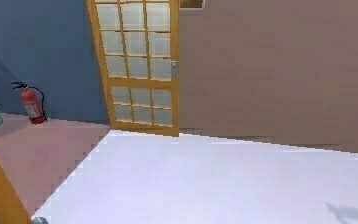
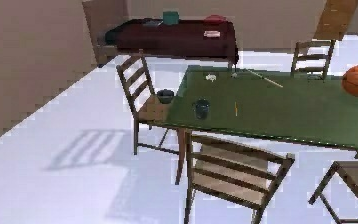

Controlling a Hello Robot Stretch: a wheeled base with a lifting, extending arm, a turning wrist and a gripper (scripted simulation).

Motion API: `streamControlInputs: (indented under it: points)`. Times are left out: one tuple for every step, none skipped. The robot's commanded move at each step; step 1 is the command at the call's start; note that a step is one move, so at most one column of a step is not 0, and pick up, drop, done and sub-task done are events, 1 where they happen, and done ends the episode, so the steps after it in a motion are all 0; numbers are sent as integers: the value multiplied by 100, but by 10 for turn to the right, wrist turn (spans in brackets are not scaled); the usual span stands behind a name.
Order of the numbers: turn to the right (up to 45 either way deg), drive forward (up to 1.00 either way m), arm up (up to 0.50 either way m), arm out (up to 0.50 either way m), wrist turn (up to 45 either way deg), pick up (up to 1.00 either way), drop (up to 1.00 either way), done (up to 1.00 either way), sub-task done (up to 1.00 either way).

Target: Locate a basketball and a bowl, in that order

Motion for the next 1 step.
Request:
streamControlInputs:
  points:
    - [450,0,0,0,0,0,0,0,0]
